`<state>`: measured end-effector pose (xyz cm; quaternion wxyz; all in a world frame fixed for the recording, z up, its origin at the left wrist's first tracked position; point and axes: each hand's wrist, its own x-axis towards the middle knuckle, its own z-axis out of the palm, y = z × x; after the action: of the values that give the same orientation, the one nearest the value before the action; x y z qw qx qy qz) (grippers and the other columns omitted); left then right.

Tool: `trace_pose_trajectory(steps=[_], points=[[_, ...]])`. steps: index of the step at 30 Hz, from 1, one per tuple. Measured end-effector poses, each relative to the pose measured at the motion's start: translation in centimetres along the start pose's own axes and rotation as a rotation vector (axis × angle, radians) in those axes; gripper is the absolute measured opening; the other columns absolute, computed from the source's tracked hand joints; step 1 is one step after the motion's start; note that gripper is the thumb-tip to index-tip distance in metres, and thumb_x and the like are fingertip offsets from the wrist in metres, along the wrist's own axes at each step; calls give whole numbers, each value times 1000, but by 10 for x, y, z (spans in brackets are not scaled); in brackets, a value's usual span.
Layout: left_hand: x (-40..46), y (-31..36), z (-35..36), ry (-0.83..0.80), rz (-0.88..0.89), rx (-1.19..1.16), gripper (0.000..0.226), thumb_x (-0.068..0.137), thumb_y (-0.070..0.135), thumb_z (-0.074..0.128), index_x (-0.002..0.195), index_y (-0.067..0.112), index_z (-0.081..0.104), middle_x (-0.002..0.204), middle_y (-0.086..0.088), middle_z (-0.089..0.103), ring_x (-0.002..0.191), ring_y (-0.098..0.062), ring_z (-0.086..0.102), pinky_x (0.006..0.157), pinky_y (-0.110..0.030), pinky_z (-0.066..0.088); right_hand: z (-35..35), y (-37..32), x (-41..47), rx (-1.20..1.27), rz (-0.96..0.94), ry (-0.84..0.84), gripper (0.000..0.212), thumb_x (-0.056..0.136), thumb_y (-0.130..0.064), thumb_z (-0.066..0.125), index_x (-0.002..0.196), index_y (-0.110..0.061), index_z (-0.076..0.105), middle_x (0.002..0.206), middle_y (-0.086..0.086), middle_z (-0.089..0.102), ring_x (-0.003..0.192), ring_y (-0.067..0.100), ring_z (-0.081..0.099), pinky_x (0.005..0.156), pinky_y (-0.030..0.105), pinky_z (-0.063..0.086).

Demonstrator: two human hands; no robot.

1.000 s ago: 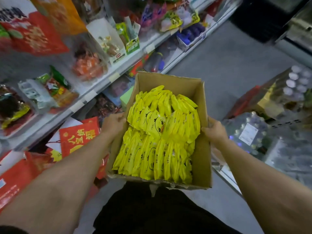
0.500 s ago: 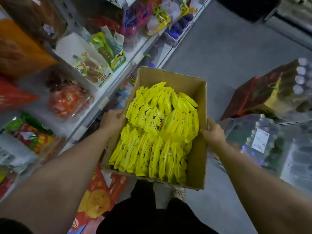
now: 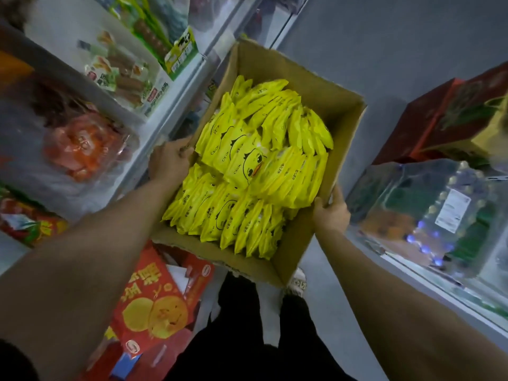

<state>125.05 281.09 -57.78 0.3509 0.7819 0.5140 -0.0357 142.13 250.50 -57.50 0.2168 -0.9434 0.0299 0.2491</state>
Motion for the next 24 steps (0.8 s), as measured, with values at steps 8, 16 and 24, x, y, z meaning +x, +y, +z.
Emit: trace_pose_trajectory(steps=[8,16,24], points=[[-6,0,5,30,31,4,38,94,28,57,130,41,57,119,-15,67,107,-37,62,87,-39,49,-2,-3,-8,9,-9,-31,66,90,-21,60,149,-39,35,75,10,66,71,31,66,71,45,58],[-26,8,-18,12,-13,-125,41,92,33,57,133,29,58,127,-9,65,117,-29,59,99,-41,47,-36,-28,2,-45,34,-312,45,86,-32,71,125,-17,55,101,15,70,84,34,70,82,50,58],[-56,27,-40,-49,-51,-289,43,87,46,62,124,25,65,117,-7,70,107,-24,65,94,-43,52,-69,-86,24,-363,-66,-486,25,87,-28,69,78,-8,58,79,16,67,70,31,70,67,41,61]])
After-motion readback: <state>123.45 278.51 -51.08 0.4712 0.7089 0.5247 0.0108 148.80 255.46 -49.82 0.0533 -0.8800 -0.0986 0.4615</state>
